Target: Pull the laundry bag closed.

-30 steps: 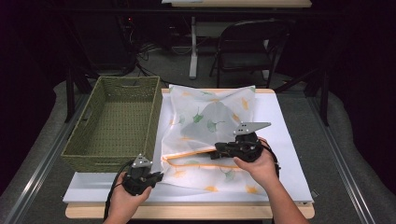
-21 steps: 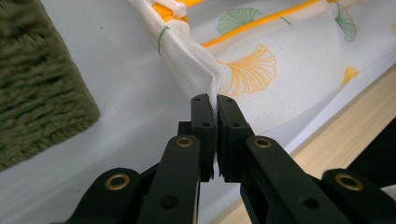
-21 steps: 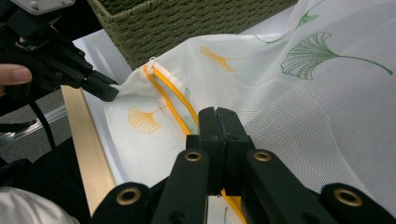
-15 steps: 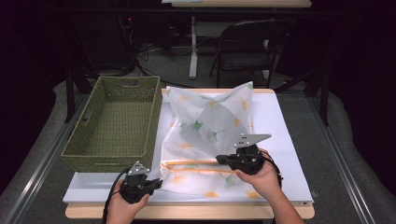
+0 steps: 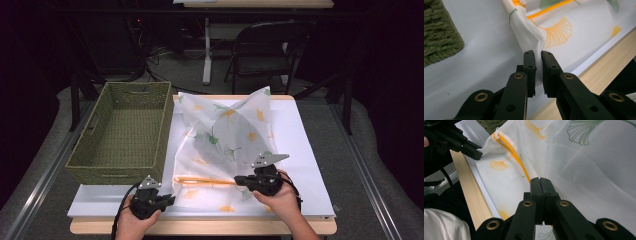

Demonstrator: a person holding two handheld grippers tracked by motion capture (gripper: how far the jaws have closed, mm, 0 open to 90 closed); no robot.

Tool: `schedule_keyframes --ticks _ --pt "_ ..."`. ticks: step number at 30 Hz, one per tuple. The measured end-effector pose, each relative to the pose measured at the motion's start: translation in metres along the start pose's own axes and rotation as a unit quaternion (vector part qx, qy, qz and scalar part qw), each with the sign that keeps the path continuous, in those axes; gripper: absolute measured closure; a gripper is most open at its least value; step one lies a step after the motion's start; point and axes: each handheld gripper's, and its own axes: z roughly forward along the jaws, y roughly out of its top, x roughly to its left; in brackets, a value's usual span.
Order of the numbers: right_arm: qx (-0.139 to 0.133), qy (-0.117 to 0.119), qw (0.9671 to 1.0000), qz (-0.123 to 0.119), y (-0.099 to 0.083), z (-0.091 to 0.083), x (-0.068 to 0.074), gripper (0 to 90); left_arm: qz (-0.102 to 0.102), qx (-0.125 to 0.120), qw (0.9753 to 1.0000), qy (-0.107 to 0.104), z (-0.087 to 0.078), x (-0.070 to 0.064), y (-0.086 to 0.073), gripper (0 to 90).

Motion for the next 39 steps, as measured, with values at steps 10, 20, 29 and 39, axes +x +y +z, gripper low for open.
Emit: schedule_keyframes --ticks 10,20,29,39 --pt "-0.008 -0.006 0.9994 0.034 -0.014 -0.008 -0.013 89.7 -0.003 -0.006 1.0000 -0.005 -0.005 -0.004 0.006 65.0" --pt "-0.005 -0.005 0.9994 0.033 -0.015 -0.007 -0.013 89.6 0.002 -0.013 0.9998 0.014 0.001 -0.005 0.021 53.0" --pt "-0.001 -0.007 0.9993 0.036 -0.018 -0.004 -0.015 89.5 0.033 -0.011 0.9986 0.039 0.015 -0.008 0.031 68.7" --pt "0.018 -0.020 0.9989 0.038 -0.018 0.014 -0.015 89.1 0.033 -0.031 0.9980 0.044 0.009 -0.001 0.026 86.0"
